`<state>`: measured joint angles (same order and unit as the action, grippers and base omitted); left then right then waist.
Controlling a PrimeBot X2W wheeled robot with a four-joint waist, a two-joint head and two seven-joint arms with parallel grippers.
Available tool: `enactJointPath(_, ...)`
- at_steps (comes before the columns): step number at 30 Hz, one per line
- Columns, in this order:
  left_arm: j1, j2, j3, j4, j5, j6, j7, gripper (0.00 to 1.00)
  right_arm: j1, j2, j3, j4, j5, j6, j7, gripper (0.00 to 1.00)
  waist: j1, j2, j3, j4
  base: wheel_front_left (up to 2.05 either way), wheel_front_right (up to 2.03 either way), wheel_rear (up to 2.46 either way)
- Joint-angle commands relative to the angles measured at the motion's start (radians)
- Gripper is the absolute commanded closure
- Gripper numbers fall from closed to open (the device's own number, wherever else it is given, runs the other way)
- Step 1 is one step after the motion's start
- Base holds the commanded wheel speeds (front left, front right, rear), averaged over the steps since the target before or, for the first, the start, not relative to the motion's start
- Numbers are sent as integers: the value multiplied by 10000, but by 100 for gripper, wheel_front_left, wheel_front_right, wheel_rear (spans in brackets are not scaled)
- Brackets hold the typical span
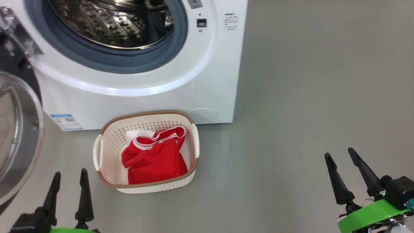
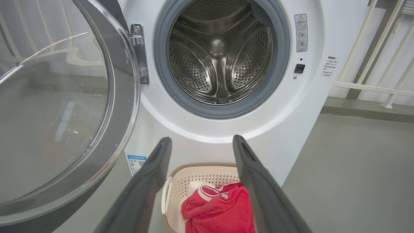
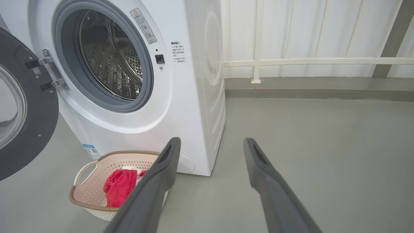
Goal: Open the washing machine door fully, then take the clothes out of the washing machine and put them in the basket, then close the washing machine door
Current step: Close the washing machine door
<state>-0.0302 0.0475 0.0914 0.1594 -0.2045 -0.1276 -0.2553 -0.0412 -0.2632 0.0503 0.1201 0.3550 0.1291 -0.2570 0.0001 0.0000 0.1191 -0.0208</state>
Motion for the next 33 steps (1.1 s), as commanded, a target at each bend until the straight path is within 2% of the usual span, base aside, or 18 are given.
enactJointPath(1, -26, 123, 373, -178, 9, -31, -65, 0, 68, -231, 213, -204, 59, 16, -48, 0, -1, 0, -42, 166, 0, 0, 0)
enactJointPath(12, 242, 34, 508, 40, -310, 2, -65, 0, 31, -509, 548, -46, 150, 16, -48, 0, -1, 0, -200, 1765, 0, 0, 0)
enactJointPath(23, 300, 29, -126, 270, -959, 310, -65, 0, -155, -769, 875, 74, 247, 16, -48, 0, -1, 0, -119, 3686, 0, 0, 0)
enactJointPath(33, 284, 29, -454, 379, -1268, 538, -65, 0, -398, -891, 1256, 201, 290, 16, -48, 0, -1, 0, -28, 4849, 0, 0, 0)
